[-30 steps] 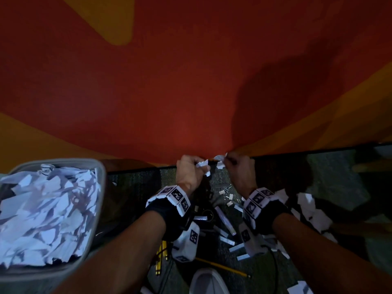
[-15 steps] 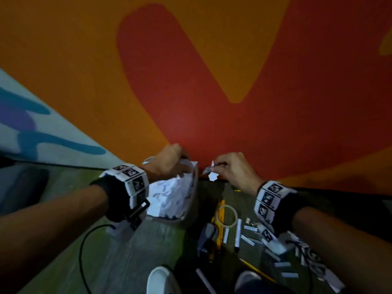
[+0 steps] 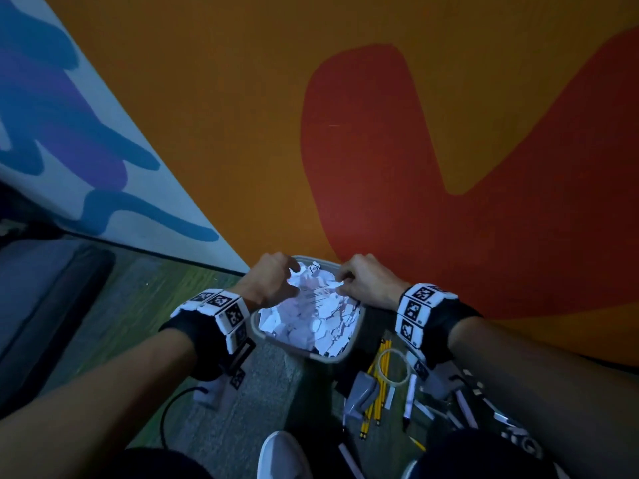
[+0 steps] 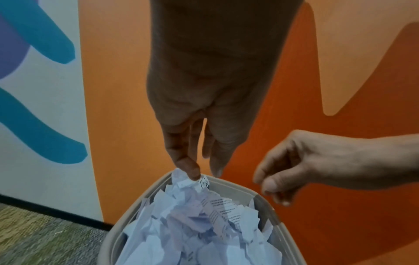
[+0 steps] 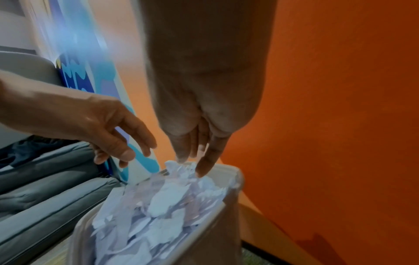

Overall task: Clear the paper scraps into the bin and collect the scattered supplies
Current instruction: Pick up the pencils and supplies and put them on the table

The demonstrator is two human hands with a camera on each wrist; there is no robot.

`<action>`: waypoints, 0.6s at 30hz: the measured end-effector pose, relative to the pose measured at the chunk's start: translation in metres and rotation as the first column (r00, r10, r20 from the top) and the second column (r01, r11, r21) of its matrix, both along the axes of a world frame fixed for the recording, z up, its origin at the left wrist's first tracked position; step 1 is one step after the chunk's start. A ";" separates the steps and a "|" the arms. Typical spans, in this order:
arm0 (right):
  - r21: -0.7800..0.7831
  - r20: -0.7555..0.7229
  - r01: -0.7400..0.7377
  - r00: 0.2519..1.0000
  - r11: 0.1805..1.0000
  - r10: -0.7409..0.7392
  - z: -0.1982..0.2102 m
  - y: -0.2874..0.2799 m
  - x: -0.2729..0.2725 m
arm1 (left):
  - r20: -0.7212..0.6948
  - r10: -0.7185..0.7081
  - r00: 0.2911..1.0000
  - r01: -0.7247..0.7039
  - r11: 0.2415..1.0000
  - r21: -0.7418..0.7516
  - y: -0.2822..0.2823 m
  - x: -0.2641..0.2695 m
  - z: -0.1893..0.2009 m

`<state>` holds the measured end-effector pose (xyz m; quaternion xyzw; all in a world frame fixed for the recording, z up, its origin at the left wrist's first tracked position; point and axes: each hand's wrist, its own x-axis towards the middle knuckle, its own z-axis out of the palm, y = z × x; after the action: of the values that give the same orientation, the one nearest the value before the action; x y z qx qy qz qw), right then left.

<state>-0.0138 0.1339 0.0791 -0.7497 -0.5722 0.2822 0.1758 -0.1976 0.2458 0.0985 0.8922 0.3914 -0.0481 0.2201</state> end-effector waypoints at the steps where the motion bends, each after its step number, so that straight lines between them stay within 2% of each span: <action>1: 0.007 0.017 -0.009 1.000 1.000 0.009 0.004 -0.004 0.005 | 0.007 0.003 1.000 -0.003 0.999 0.043 0.001 -0.002 0.002; 4: 0.014 0.037 -0.028 0.999 1.000 0.027 0.018 -0.020 0.021 | 0.090 -0.003 0.996 -0.009 0.991 0.137 -0.002 -0.002 0.010; 7: 0.017 0.047 -0.017 0.999 1.000 0.017 0.029 -0.043 0.037 | 0.178 -0.067 0.982 0.046 0.992 0.118 -0.017 0.009 0.019; 12: -0.003 0.046 0.017 0.999 1.000 -0.016 0.040 -0.092 0.058 | 0.147 -0.219 0.965 0.210 0.975 0.078 -0.060 0.049 0.031; 18: -0.125 0.023 0.147 0.989 0.981 -0.146 0.014 -0.185 0.097 | 0.184 -0.356 0.916 0.382 0.914 -0.134 -0.108 0.113 0.001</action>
<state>0.0835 -0.0514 0.0934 -0.8013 -0.4976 0.2992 0.1443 -0.0847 0.1374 0.0995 0.9295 0.1914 -0.0516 0.3109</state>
